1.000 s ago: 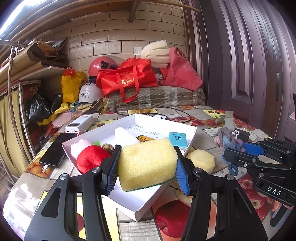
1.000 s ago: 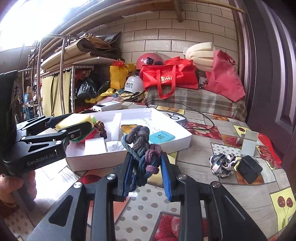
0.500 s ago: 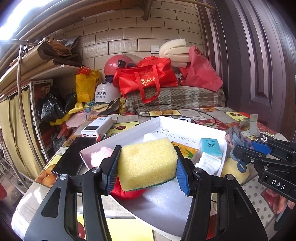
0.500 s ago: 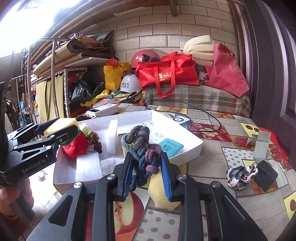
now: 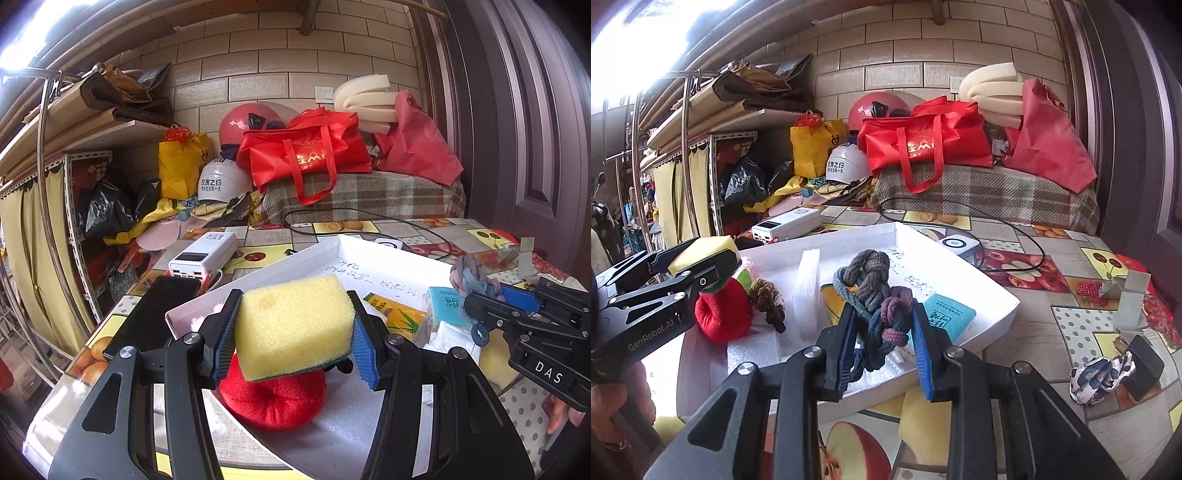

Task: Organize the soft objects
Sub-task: 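Release the sponge into the tray with left tool while right tool drops the rope, then grasp the yellow octagonal sponge with left tool while right tool grasps cow-print cloth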

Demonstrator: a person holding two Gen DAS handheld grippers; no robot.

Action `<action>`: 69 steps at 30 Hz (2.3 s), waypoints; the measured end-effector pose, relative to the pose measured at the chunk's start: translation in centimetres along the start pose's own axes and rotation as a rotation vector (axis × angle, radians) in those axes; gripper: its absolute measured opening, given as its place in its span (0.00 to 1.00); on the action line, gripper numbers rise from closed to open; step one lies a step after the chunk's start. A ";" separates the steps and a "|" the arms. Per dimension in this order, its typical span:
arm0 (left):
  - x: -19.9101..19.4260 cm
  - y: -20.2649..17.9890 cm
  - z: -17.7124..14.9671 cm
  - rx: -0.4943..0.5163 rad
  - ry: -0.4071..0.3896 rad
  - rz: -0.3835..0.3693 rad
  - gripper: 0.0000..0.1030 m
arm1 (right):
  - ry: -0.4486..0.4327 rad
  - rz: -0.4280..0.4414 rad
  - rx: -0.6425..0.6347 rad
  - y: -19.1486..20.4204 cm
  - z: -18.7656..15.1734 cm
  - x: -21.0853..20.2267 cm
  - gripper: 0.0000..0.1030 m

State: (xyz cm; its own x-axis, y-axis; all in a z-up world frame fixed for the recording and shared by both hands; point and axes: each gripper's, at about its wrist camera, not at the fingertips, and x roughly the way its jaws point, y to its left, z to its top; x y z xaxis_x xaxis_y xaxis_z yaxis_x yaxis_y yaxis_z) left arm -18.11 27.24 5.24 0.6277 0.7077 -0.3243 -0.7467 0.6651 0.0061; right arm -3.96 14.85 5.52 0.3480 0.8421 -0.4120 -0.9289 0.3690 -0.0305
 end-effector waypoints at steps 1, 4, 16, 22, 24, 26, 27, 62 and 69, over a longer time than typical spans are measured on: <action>0.2 0.1 0.1 -0.001 0.002 0.002 0.52 | 0.001 -0.001 0.004 0.0 0.1 0.2 0.28; 1.1 0.4 0.4 -0.009 0.005 0.008 0.52 | 0.008 -0.006 0.012 -0.1 0.5 1.1 0.28; 4.6 2.0 1.0 -0.081 0.089 0.005 0.52 | 0.039 -0.034 0.017 0.6 2.4 5.7 0.28; 5.3 2.0 1.0 -0.086 0.130 -0.013 0.54 | 0.080 -0.044 0.022 0.6 2.7 7.2 0.30; 5.0 1.9 1.0 -0.085 0.119 0.009 0.77 | 0.080 -0.048 0.021 0.6 2.7 7.1 0.31; 4.5 1.8 1.1 -0.079 0.093 0.023 0.96 | 0.081 -0.058 0.018 0.7 2.7 7.1 0.53; 4.3 1.7 1.1 -0.074 0.079 0.027 1.00 | 0.079 -0.064 0.014 0.8 2.8 7.1 0.60; -1.8 -4.7 -0.2 0.047 -0.009 -0.103 1.00 | -0.047 -0.200 0.025 -4.8 -0.1 -1.0 1.00; -2.9 -9.6 -0.7 0.147 0.057 -0.302 1.00 | 0.053 -0.266 0.136 -11.2 -0.8 -2.3 1.00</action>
State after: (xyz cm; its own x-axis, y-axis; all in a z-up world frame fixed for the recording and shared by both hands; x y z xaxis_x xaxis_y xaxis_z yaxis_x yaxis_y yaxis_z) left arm -12.87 18.63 5.44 0.7995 0.4615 -0.3844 -0.4865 0.8729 0.0362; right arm 5.57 8.48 6.06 0.5667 0.6885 -0.4524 -0.7793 0.6262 -0.0232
